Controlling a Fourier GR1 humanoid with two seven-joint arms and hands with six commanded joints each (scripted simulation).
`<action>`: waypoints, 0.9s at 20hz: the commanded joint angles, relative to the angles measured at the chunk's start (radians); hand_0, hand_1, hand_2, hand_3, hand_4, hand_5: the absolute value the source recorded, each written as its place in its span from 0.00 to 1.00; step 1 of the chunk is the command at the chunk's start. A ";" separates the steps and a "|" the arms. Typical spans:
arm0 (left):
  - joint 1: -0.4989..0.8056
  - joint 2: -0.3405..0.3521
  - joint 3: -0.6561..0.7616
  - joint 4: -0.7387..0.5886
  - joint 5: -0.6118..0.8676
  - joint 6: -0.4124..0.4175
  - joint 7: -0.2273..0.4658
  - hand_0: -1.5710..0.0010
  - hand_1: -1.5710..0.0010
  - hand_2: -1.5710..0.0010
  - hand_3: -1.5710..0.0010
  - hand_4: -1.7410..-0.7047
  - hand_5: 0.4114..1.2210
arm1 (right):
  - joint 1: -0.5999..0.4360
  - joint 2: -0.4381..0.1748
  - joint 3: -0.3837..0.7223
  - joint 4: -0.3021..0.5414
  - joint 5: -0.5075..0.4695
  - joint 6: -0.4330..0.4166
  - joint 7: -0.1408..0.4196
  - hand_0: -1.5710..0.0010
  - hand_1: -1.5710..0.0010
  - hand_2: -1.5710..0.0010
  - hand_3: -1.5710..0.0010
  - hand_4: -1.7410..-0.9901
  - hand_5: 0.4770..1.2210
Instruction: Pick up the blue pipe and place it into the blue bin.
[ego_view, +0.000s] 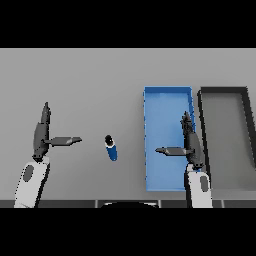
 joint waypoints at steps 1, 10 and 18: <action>0.000 0.000 0.001 0.000 0.000 0.000 -0.005 1.00 1.00 1.00 1.00 0.75 0.22 | 0.000 0.000 0.000 0.000 0.000 -0.001 0.000 1.00 1.00 1.00 1.00 0.71 0.20; 0.062 0.152 -0.044 0.020 -0.017 -0.235 -0.155 1.00 1.00 1.00 1.00 0.75 0.22 | 0.101 -0.127 0.083 -0.112 0.176 0.019 -0.134 1.00 1.00 1.00 1.00 0.72 0.20; 0.120 0.235 -0.095 -0.057 0.010 -0.404 -0.208 1.00 1.00 1.00 1.00 0.71 0.19 | 0.098 -0.141 0.095 -0.125 0.194 0.023 -0.092 1.00 1.00 1.00 1.00 0.75 0.19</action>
